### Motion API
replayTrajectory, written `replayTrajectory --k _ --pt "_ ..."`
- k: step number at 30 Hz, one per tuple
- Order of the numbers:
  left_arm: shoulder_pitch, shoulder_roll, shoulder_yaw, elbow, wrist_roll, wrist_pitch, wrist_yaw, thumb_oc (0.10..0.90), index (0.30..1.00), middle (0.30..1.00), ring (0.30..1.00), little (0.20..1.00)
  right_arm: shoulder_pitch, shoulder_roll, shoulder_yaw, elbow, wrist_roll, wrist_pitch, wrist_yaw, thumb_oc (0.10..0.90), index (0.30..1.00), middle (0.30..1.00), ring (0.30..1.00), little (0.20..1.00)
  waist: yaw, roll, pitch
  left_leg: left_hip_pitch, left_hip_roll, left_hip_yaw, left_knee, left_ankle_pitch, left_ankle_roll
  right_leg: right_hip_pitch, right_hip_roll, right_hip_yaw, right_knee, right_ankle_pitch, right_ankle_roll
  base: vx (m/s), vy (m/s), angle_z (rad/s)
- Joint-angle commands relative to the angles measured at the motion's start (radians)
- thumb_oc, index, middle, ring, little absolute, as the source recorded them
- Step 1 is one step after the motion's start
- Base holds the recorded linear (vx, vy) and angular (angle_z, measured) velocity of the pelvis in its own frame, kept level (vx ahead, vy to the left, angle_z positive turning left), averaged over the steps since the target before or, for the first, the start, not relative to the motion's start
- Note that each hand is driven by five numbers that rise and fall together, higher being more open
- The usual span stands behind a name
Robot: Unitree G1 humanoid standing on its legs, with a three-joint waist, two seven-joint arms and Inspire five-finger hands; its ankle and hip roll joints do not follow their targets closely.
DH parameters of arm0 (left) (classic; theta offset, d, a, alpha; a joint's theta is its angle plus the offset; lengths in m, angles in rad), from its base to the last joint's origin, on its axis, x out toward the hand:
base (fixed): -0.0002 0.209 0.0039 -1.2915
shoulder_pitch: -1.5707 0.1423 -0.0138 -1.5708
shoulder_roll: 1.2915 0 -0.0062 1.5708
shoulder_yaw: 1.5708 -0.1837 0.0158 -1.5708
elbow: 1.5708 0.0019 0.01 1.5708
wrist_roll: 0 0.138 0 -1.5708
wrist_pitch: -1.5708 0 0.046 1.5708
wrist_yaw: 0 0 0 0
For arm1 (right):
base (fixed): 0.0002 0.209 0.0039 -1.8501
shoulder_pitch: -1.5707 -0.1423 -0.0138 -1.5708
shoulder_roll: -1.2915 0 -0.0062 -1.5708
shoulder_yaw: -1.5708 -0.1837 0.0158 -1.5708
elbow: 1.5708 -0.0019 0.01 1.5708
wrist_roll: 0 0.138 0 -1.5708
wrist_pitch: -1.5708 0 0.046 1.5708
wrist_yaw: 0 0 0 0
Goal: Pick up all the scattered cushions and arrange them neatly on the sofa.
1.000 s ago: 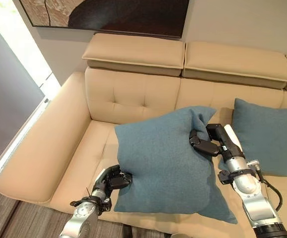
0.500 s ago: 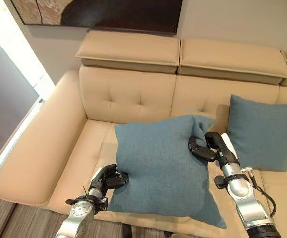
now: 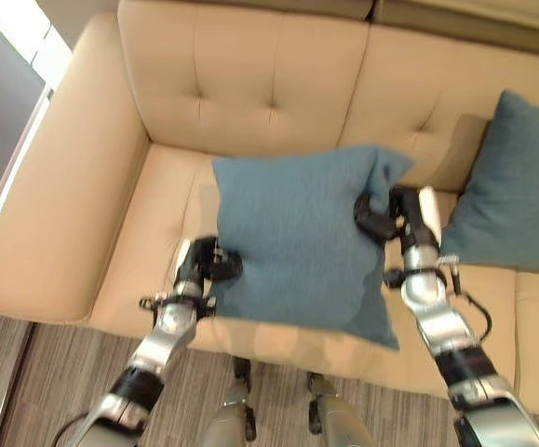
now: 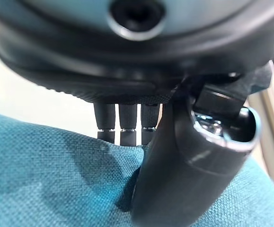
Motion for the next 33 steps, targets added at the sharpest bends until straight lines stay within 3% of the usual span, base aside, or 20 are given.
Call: replayTrajectory --k 1,7,10,17,18,19,20,26,33 --pt "-0.31 -0.034 -0.067 -0.113 0.035 -0.255 0.032 0.4 0.3 0.3 0.3 0.3 -0.142 0.003 0.076 -0.085 -0.032 -0.1 -0.113 0.4 0.3 0.3 0.3 0.3 0.014 -0.029 -0.056 -0.017 0.006 -0.012 0.023 -0.089 -0.04 -0.058 -0.028 -0.026 0.188 -0.183 0.035 0.0 0.0 0.0" --pt "-0.546 -0.002 -0.104 -0.009 0.087 -0.261 0.109 0.4 0.3 0.3 0.3 0.3 -0.323 -0.032 0.102 -0.002 -0.052 -0.091 -0.21 0.4 0.3 0.3 0.3 0.3 0.015 -0.015 -0.028 -0.039 0.009 -0.015 -0.002 -0.068 -0.053 -0.1 -0.025 -0.024 0.204 -0.187 0.039 0.0 0.0 0.0" --pt "-0.734 0.015 -0.146 0.07 0.128 -0.256 0.16 0.4 0.3 0.3 0.3 0.3 -0.477 -0.059 0.142 0.086 -0.051 -0.069 -0.262 0.4 0.3 0.3 0.3 0.3 0.017 -0.001 -0.007 -0.064 0.012 -0.019 -0.015 -0.055 -0.058 -0.144 -0.019 -0.024 0.217 -0.185 0.046 0.0 0.0 0.0" --pt "-1.009 0.013 -0.228 0.308 0.094 -0.234 0.181 0.4 0.3 0.3 0.3 0.3 -0.761 -0.111 0.228 0.317 0.048 -0.028 -0.314 0.4 0.3 0.3 0.3 0.3 0.013 0.017 0.013 -0.123 0.012 -0.031 -0.027 -0.037 -0.068 -0.215 -0.01 -0.019 0.232 -0.185 0.053 0.0 -0.009 0.01" --pt "-1.039 0.005 -0.236 0.349 0.062 -0.232 0.17 0.607 0.611 0.611 0.611 0.611 -0.804 -0.118 0.249 0.357 0.072 -0.022 -0.304 0.4 0.3 0.3 0.3 0.3 0.011 0.018 0.015 -0.133 0.011 -0.031 -0.027 -0.035 -0.069 -0.229 -0.01 -0.018 0.237 -0.183 0.053 -0.01 -0.025 -0.04" --pt "-1.066 -0.001 -0.242 0.401 0.023 -0.228 0.158 0.8 0.9 0.9 0.9 0.9 -0.844 -0.123 0.278 0.409 0.102 -0.016 -0.286 0.709 0.764 0.764 0.764 0.764 0.011 0.018 0.017 -0.142 0.01 -0.032 -0.027 -0.032 -0.07 -0.237 -0.008 -0.017 0.239 -0.182 0.052 -0.03 -0.018 -0.07" --pt "-1.116 -0.001 -0.25 0.456 -0.012 -0.227 0.139 0.8 0.9 0.9 0.9 0.9 -0.908 -0.133 0.325 0.488 0.15 -0.015 -0.251 0.8 0.9 0.9 0.9 0.9 0.011 0.021 0.025 -0.155 0.007 -0.033 -0.027 -0.028 -0.071 -0.254 -0.006 -0.017 0.243 -0.18 0.052 -0.02 -0.024 -0.09" --pt "-1.119 0.026 -0.26 0.469 -0.085 -0.214 0.097 0.8 0.9 0.9 0.9 0.9 -0.958 -0.15 0.399 0.558 0.253 0.021 -0.171 0.8 0.9 0.9 0.9 0.9 0.015 0.032 0.05 -0.176 0.003 -0.029 -0.027 -0.018 -0.073 -0.28 -0.003 -0.019 0.253 -0.177 0.05 -0.01 -0.007 0.02" --pt "-0.948 0.069 -0.219 0.388 -0.099 -0.201 0.053 0.8 0.9 0.9 0.9 0.9 -0.873 -0.196 0.39 0.514 0.247 0.035 -0.118 0.8 0.9 0.9 0.9 0.9 0.018 0.031 0.071 -0.166 -0.001 -0.028 -0.027 -0.017 -0.075 -0.281 0.0 -0.016 0.276 -0.184 0.043 -0.01 -0.01 0.05"
